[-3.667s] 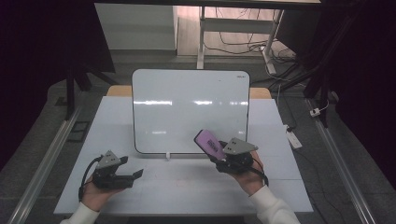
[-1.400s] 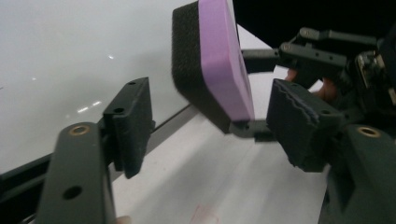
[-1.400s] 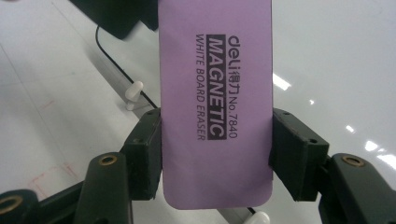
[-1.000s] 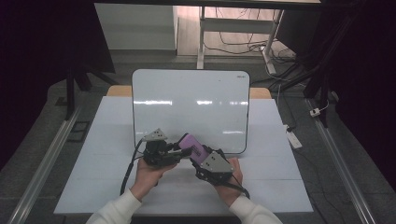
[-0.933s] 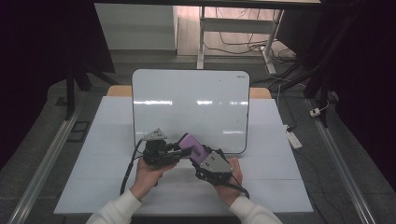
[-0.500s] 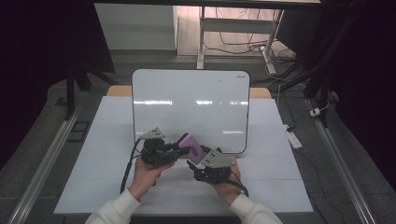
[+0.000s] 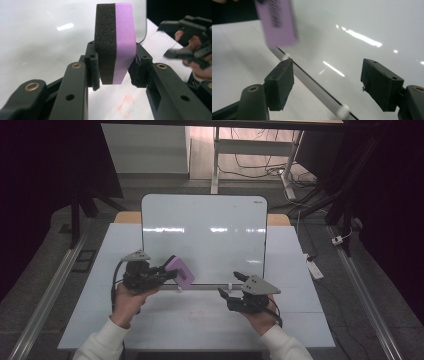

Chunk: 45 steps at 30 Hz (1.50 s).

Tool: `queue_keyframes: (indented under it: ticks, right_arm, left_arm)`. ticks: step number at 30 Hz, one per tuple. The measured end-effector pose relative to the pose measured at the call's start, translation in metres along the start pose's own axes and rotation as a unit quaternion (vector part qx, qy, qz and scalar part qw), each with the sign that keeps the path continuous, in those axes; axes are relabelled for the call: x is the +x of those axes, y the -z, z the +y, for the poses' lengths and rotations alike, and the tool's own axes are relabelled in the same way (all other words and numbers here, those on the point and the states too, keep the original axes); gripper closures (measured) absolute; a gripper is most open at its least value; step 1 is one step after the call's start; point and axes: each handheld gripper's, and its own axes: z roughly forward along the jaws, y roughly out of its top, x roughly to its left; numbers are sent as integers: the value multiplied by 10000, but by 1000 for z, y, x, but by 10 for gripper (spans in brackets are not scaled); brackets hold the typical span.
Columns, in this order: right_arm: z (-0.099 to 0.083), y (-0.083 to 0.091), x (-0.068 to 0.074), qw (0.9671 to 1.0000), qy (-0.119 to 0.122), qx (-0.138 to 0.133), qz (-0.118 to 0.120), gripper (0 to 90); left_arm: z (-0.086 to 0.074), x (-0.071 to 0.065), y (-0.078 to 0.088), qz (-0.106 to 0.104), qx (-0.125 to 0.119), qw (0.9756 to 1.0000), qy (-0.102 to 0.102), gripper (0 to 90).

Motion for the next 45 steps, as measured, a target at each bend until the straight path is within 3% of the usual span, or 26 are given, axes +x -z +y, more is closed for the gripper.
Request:
queue_keyframes:
  ticks: [4, 7, 10, 14, 21, 27, 34, 40, 42, 45]
  right_arm:
    - [-6, 10, -8, 9999, -2, 82, -132, 262]
    - [-9, 19, -12, 9998, 36, 85, -191, 263]
    - [-11, 25, -13, 9995, 171, 51, -266, 263]
    - [-12, 32, -14, 9993, 203, 1, -316, 263]
    - [-15, 43, -18, 9989, 261, -102, -387, 269]
    - [-18, 46, -22, 9988, 192, -145, -432, 277]
    - [-20, 48, -25, 9982, 172, -156, -550, 279]
    - [-26, 48, -31, 9980, 151, -9, -621, 279]
    - [-28, 47, -35, 9980, 75, 55, -619, 279]
    - [-33, 48, -42, 9976, -18, 244, -641, 281]
  left_arm:
    - [-6, 16, 18, 439, 369, 9983, 51, 636]
    - [-7, 30, 30, 849, 743, 9935, 145, 636]
    - [-3, 38, 33, 1101, 914, 9894, 245, 636]
    - [8, 42, 22, 1297, 1156, 9844, 259, 634]
    - [25, 36, 2, 1510, 1041, 9826, 289, 628]
    - [24, 28, -17, 1901, 926, 9774, 72, 628]
    - [17, 24, -26, 1984, 654, 9779, -5, 577]
    - [11, 22, -22, 1851, 320, 9822, -65, 405]
    - [9, 21, -16, 1720, 165, 9849, -85, 360]
    - [4, 15, -2, 1597, -79, 9869, -212, 304]
